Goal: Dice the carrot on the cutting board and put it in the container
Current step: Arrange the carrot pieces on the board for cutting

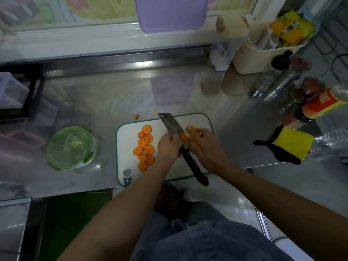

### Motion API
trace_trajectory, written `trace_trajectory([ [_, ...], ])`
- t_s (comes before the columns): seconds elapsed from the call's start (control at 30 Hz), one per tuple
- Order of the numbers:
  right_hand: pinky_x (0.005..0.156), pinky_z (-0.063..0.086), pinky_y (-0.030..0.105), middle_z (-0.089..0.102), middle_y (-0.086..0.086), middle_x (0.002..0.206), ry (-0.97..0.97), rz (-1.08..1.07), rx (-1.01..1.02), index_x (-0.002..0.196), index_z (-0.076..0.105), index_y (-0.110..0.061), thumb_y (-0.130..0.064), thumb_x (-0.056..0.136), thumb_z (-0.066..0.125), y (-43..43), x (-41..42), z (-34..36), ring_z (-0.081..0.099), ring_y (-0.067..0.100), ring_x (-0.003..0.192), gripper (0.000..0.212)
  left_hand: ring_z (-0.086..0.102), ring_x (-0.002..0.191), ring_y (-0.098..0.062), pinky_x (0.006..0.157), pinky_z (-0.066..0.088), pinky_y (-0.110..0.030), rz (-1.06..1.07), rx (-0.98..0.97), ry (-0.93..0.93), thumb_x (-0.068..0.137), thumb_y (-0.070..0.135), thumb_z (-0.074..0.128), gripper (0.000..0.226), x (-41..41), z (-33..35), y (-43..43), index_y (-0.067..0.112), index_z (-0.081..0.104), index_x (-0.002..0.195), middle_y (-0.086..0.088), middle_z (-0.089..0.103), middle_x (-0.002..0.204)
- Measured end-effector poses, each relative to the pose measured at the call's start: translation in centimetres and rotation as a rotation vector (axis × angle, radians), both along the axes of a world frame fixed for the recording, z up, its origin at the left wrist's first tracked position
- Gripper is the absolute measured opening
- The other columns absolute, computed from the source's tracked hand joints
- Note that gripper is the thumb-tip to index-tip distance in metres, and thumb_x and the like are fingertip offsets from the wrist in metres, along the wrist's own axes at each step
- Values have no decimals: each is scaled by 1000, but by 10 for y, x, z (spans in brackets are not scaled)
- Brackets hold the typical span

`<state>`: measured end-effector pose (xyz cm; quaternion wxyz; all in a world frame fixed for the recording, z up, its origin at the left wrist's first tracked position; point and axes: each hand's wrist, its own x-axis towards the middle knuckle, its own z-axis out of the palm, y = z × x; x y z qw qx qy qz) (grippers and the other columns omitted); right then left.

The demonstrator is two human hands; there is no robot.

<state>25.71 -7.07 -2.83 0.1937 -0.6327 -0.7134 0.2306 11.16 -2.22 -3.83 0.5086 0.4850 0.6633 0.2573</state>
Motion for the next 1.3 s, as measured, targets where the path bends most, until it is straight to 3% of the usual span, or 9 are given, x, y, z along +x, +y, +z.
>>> trace_trajectory([
  [0.2, 113, 11, 41, 1, 5, 160, -90, 33, -157, 148, 20, -36, -69, 82, -3, 4, -2, -16, 5, 25, 145, 78, 50, 45, -24, 50, 42, -32, 23, -27, -67, 98, 18, 39, 40, 0, 6, -2, 8, 53, 62, -14, 55, 55],
  [0.43, 112, 13, 40, 3, 3, 160, -85, 33, -155, 147, 21, -39, -60, 85, 4, 12, 0, -10, 9, 22, 143, 68, 50, 44, -25, 46, 41, -29, 49, -48, -79, 97, 17, 41, 38, -4, 8, 1, 7, 51, 61, -13, 53, 54],
  [0.57, 112, 15, 40, 8, 4, 159, -153, -42, -196, 148, 28, -31, -63, 78, -3, 15, 0, -15, 13, 25, 143, 82, 51, 51, -24, 52, 43, -33, 87, -41, -75, 97, 17, 41, 38, -6, 10, 2, 10, 49, 60, -9, 52, 57],
  [0.73, 108, 19, 41, 15, 1, 158, -23, 76, -112, 141, 37, -42, -59, 91, 10, 7, 4, -9, 20, 23, 139, 59, 46, 50, -20, 49, 37, -28, 184, -22, -70, 97, 16, 41, 40, -15, 9, 7, 9, 45, 58, -8, 48, 55],
  [0.87, 108, 23, 43, 25, 7, 154, -57, -5, -134, 135, 52, -26, -64, 87, 9, 5, 6, -13, 26, 29, 136, 74, 43, 54, -20, 57, 34, -32, 215, -26, -43, 96, 15, 42, 42, -18, 8, 8, 10, 43, 55, -7, 45, 54],
  [1.03, 88, 42, 36, 63, 3, 113, 45, -29, -14, 129, 59, -21, -53, 92, 28, 6, 2, 3, 58, 22, 102, 58, 48, 58, -21, 54, 34, -28, 109, -5, 75, 98, 20, 41, 41, -16, 12, 10, 11, 48, 59, -6, 49, 58],
  [1.13, 57, 39, 25, 56, -10, 68, 47, 62, -174, 136, 50, -26, -55, 90, 50, 6, -6, 19, 54, 11, 66, 54, 52, 63, -25, 53, 35, -30, 7, 37, 145, 97, 21, 44, 38, -9, 16, 10, 11, 47, 60, -8, 52, 63],
  [1.2, 54, 34, 25, 61, -5, 78, -46, 106, -256, 143, 39, -27, -45, 89, 58, 3, -10, 21, 52, 11, 68, 60, 53, 62, -23, 56, 37, -30, -32, 67, 161, 97, 21, 45, 38, -1, 21, 9, 12, 48, 60, -6, 53, 63],
  [1.3, 57, 33, 21, 63, 1, 94, 94, -74, -201, 130, 52, -14, -24, 91, 57, 2, -12, 18, 52, 12, 73, 41, 59, 59, -23, 63, 47, -33, -60, 74, 66, 102, 31, 36, 45, 10, 21, 7, 12, 58, 67, -7, 61, 60],
])
